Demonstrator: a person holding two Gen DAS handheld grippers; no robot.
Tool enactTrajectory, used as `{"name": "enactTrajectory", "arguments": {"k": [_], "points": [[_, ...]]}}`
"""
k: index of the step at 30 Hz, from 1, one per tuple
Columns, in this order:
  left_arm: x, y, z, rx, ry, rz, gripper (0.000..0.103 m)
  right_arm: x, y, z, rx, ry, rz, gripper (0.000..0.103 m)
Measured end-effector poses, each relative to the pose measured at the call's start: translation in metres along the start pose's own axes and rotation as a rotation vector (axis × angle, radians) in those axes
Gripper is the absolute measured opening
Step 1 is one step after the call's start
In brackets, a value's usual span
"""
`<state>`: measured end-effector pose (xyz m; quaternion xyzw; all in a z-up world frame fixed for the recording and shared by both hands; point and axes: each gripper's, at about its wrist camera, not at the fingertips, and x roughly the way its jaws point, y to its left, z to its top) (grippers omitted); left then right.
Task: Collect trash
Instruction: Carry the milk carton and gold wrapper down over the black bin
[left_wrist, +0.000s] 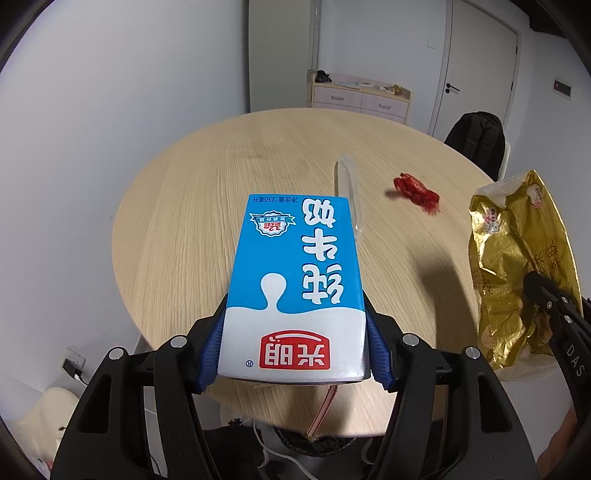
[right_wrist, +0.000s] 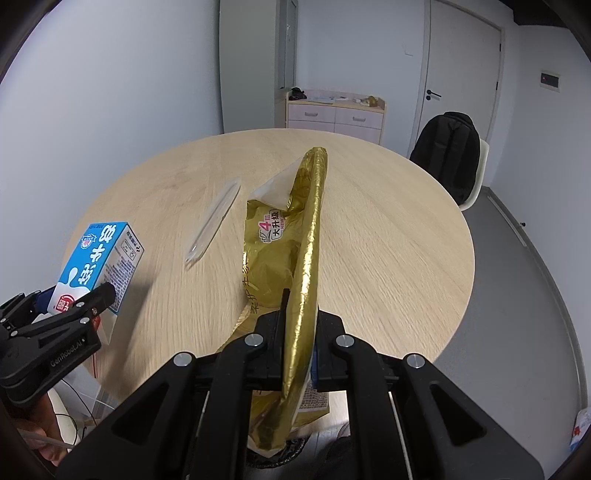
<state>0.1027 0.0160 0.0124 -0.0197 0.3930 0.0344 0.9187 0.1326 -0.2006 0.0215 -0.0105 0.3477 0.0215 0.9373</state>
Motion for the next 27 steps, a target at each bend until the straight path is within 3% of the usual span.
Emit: {"name": "enactTrajectory", "arguments": {"k": [27], "points": [[-0.061,-0.013,-0.107,-0.004,-0.014,-0.064,0.063,-0.061,-0.001,-0.077,-0.007,-0.026,0.044,0.007]]}}
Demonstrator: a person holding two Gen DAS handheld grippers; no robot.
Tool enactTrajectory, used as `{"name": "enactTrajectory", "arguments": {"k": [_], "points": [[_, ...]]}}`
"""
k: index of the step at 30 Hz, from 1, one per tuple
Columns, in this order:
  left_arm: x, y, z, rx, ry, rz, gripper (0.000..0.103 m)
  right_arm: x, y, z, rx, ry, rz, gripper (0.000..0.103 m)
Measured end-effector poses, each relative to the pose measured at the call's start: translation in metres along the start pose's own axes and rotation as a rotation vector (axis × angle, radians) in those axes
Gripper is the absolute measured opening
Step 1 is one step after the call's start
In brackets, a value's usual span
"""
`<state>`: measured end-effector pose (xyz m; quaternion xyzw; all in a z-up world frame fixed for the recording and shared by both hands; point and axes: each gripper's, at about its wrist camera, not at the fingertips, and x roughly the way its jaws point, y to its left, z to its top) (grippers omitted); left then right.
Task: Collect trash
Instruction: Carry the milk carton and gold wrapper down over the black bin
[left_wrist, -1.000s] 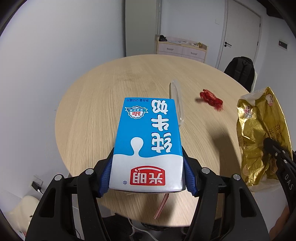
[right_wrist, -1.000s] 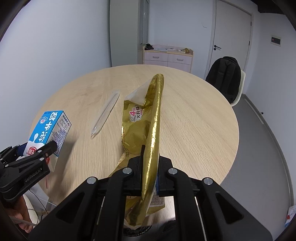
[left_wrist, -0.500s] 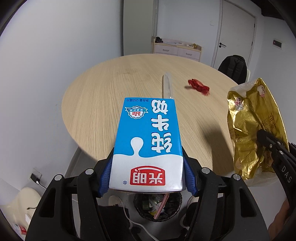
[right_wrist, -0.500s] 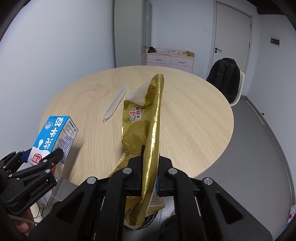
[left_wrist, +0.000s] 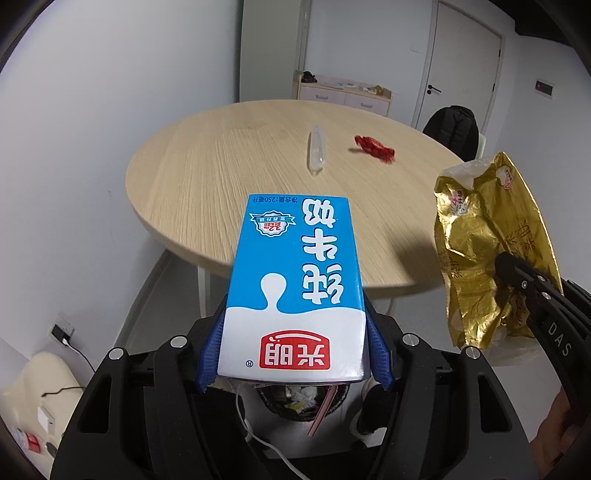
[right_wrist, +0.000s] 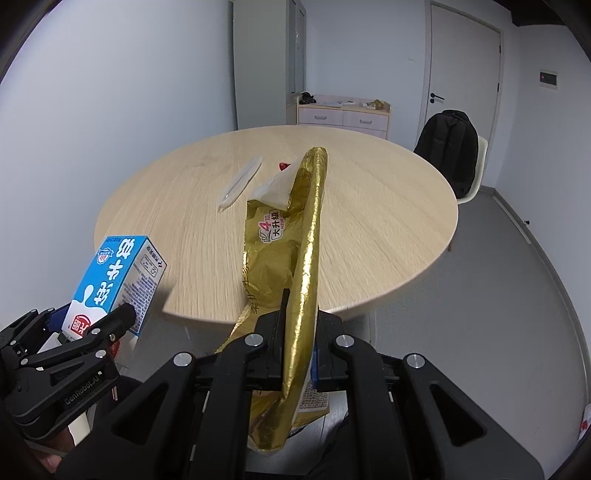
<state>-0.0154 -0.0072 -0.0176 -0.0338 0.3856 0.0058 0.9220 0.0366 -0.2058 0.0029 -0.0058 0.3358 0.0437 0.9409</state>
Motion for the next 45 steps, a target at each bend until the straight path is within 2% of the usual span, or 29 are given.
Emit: {"name": "enactTrajectory", "arguments": {"k": [15,26,36,45], "points": [[0.001,0.002,-0.055,0.001,0.04,-0.017,0.063,-0.016,0.007,-0.051,-0.007,0.009,0.01,0.007],[0.02,0.009,-0.088,-0.007,0.094,-0.026,0.063,0.002,0.011,-0.083,-0.013,0.055,-0.008,0.007],[0.031,0.011,-0.105,-0.007,0.111,-0.022,0.063,0.018,0.014,-0.108,-0.021,0.096,-0.015,0.007],[0.07,0.009,-0.116,0.0,0.141,-0.018,0.062,0.051,0.013,-0.128,-0.01,0.157,-0.013,0.007]]}}
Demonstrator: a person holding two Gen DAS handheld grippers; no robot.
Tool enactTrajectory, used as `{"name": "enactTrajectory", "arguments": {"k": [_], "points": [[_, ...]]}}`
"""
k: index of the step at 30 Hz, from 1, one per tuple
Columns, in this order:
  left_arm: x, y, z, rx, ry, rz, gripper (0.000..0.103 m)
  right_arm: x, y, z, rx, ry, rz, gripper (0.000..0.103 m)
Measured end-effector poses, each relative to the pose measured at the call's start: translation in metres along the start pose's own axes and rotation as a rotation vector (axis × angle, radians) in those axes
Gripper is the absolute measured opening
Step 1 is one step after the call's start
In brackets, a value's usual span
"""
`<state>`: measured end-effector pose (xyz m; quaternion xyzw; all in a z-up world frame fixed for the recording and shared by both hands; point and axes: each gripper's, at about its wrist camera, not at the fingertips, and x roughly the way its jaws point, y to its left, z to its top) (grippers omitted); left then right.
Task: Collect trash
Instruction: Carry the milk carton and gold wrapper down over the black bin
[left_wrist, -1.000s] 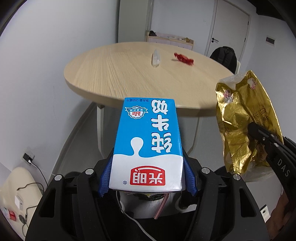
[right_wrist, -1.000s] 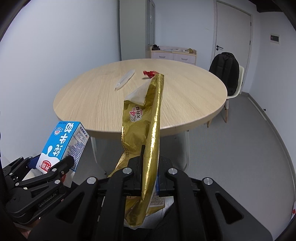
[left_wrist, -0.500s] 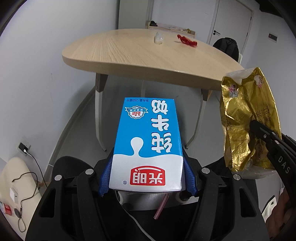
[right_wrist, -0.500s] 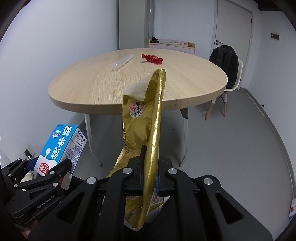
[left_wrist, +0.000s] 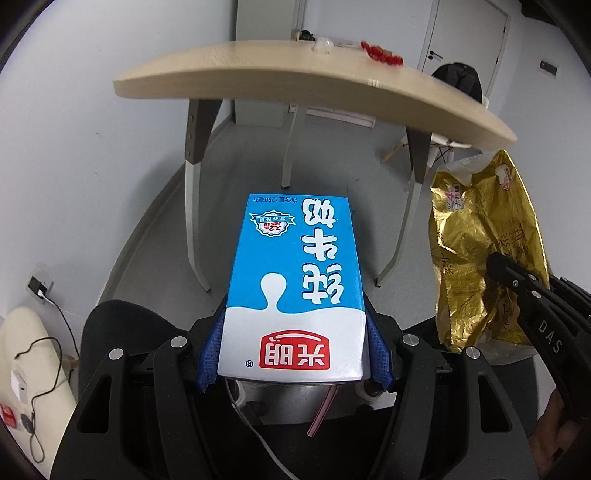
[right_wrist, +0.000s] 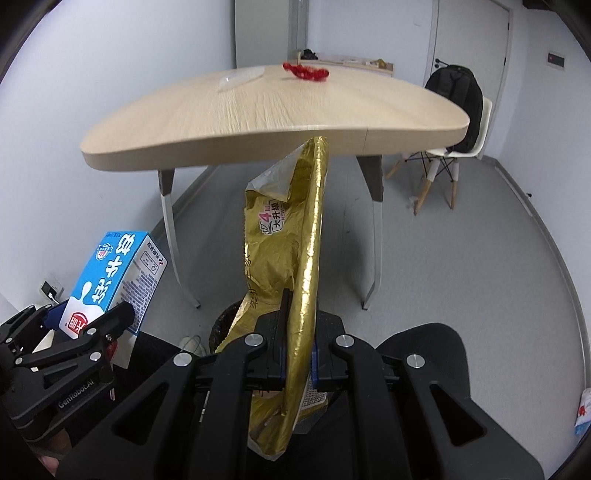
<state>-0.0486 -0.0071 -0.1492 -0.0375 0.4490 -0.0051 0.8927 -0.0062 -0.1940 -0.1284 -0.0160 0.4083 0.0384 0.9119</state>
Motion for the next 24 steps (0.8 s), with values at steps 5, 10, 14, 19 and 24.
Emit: {"name": "enactTrajectory", "arguments": {"k": [5,10,14,19,24], "points": [[0.035,0.002,-0.002,-0.013,0.044,-0.011,0.063,0.038,0.0,-0.002,0.013,0.051,0.017,0.007],[0.066,0.001,0.002,-0.01,0.079,0.005,0.063,0.077,0.002,-0.006,0.008,0.108,0.025,0.007],[0.087,0.001,0.003,-0.008,0.104,0.002,0.063,0.103,0.002,-0.006,0.002,0.141,0.035,0.007],[0.113,0.002,0.003,0.004,0.135,0.013,0.063,0.133,0.003,-0.008,-0.003,0.184,0.05,0.007],[0.14,0.002,0.001,0.008,0.165,0.019,0.063,0.163,0.008,-0.013,-0.002,0.244,0.067,0.007]]}}
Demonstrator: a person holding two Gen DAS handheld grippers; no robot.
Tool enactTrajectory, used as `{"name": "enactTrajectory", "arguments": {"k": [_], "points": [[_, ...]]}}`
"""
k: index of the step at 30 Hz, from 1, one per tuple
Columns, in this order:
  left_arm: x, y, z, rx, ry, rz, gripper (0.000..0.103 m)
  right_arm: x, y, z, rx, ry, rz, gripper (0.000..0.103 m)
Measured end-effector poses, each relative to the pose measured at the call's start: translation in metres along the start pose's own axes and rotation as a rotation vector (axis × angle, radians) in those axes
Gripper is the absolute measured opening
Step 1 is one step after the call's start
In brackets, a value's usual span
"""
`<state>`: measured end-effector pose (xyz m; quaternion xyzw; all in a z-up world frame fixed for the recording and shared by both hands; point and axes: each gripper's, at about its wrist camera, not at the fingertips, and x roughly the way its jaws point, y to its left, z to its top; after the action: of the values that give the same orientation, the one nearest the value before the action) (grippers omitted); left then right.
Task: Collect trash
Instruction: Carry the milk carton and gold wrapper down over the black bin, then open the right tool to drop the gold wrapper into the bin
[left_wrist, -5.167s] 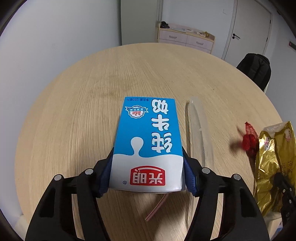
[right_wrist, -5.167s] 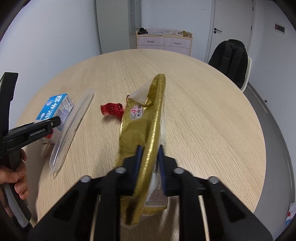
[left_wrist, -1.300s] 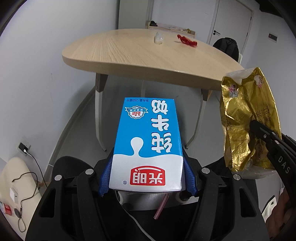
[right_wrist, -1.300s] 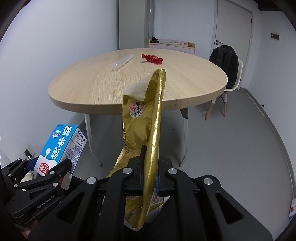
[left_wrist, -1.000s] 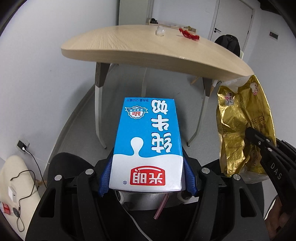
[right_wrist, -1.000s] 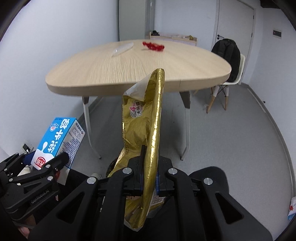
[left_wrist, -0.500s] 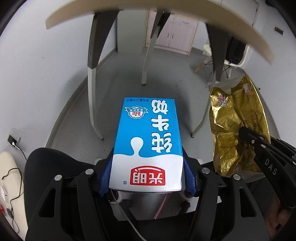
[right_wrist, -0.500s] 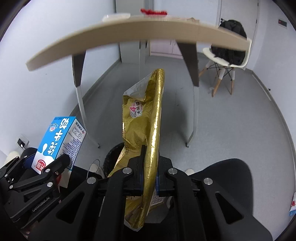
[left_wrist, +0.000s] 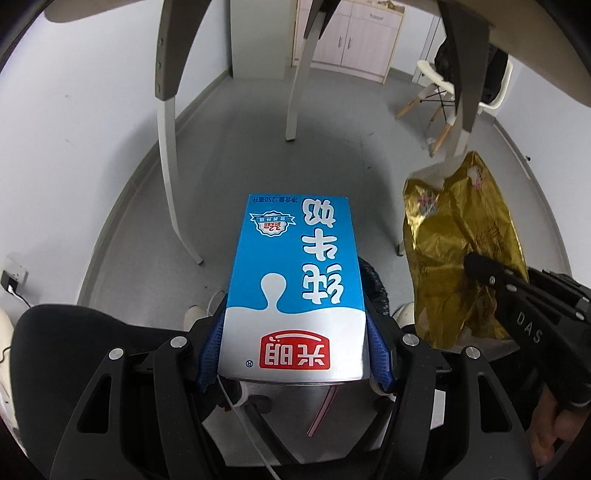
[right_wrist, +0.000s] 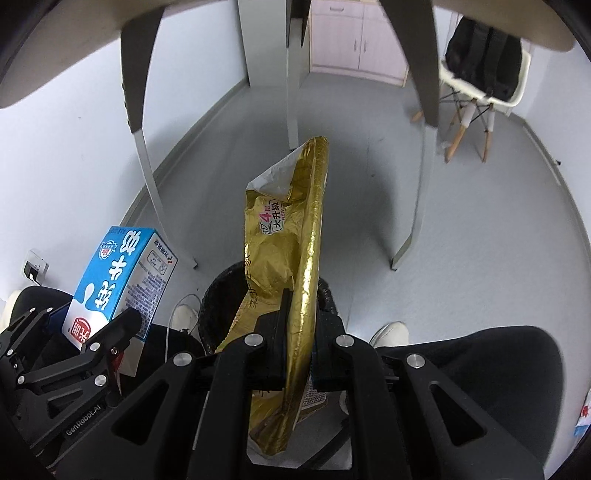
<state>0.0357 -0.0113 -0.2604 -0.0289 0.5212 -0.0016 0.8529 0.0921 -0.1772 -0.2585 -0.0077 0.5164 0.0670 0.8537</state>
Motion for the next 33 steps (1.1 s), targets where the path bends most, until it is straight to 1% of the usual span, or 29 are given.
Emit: {"name": "enactTrajectory", "arguments": {"k": [3,9,13,20,24,28,31,32,33], "points": [[0.016,0.001,0.004,0.014,0.017,0.02,0.063,0.017,-0.003,-0.001,0.009,0.042,0.022,0.007],[0.042,0.014,0.009,-0.004,0.049,0.012,0.063,0.044,0.003,-0.003,-0.014,0.107,0.012,0.008],[0.05,0.017,0.01,-0.001,0.054,0.018,0.063,0.053,0.01,-0.001,-0.027,0.124,0.009,0.01],[0.067,0.031,0.011,-0.025,0.1,0.038,0.063,0.075,0.018,0.006,-0.047,0.17,0.0,0.011],[0.072,0.031,0.012,-0.023,0.109,0.047,0.063,0.085,0.019,0.009,-0.053,0.189,-0.002,0.011],[0.076,0.032,0.014,-0.037,0.12,0.049,0.063,0.084,0.022,0.01,-0.054,0.19,-0.004,0.013],[0.077,0.03,0.015,-0.034,0.127,0.048,0.063,0.083,0.02,0.012,-0.047,0.175,-0.005,0.025],[0.078,0.029,0.015,-0.035,0.13,0.045,0.063,0.083,0.019,0.011,-0.042,0.171,-0.007,0.033],[0.078,0.028,0.016,-0.035,0.132,0.041,0.063,0.082,0.018,0.011,-0.037,0.168,-0.007,0.038]]}}
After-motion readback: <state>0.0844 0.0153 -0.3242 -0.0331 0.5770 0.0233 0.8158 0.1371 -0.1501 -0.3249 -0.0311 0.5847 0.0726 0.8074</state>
